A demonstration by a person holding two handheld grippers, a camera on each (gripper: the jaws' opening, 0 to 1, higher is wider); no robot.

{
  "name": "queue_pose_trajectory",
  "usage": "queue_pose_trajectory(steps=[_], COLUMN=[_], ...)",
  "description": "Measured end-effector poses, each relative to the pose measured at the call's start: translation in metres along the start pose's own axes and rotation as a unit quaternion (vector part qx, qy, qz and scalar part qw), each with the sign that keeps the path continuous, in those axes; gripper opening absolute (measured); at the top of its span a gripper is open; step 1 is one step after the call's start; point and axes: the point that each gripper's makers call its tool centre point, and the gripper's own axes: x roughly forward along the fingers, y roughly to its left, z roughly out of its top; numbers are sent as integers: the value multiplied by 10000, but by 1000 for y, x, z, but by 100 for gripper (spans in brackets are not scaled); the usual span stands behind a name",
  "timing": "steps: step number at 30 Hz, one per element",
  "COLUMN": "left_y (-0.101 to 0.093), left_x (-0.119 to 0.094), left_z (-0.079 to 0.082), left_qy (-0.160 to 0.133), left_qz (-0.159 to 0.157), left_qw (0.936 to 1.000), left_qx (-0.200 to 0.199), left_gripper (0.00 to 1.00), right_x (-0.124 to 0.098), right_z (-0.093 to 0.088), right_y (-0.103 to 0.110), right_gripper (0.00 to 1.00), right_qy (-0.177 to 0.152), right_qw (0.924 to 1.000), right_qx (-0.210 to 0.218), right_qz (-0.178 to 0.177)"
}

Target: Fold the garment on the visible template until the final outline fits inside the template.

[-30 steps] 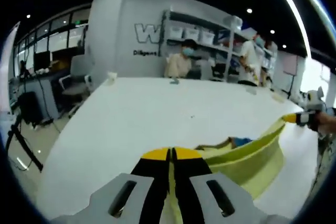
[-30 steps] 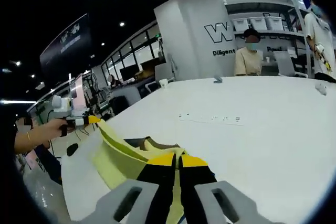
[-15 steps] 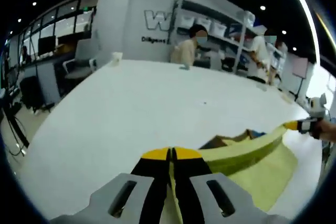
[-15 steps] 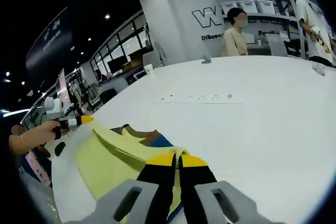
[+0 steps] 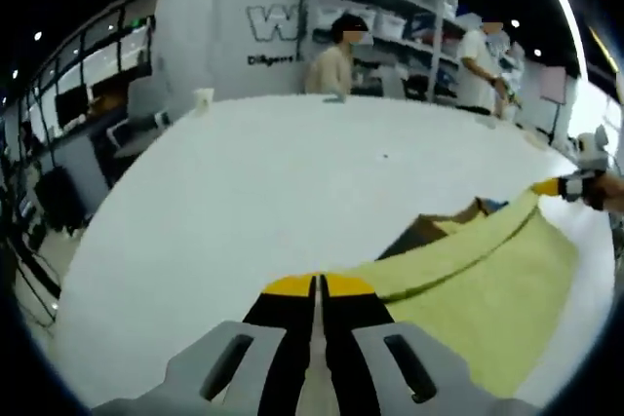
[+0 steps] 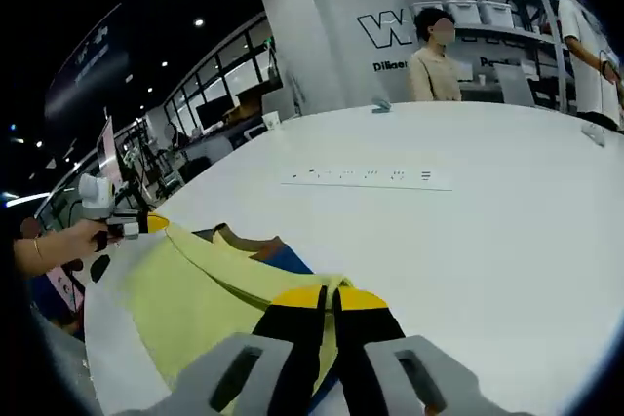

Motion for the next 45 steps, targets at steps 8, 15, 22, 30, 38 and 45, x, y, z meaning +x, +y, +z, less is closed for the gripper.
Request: queue_pose_trajectory(steps=[8,15,22,30,38,45], left_y=[-12,-17,-13,-20,-12,-6], left_x=[-5,1,13,35,47,46], left_z=[-7,-28,-22,-8,-2,-5], left_qy=[183,490,421,328,77,33], left_qz=[-149,-290,-293,-634,-712,-508], left_qw=[9995,9969,9971,9959,9964,9941], left_qx=[226,549,571,553,-461,-958], left_gripper=[6,18,18,6,2,2], right_x=[-6,-1,12,28,40,32], right_z=[-15,-38,-29,-12,-12,-15], right_y=[-6,-3,-6,-8,-22,-27], right_gripper=[7,12,15,2,0,0], right_qy=[254,623,625,353,226,197], right_qw=[9990,9942,9936,9977,9996,9992], right_qx=[-360,-880,-935,-583,94,267], right_qz=[-90,-54,-90,5,-138,-241])
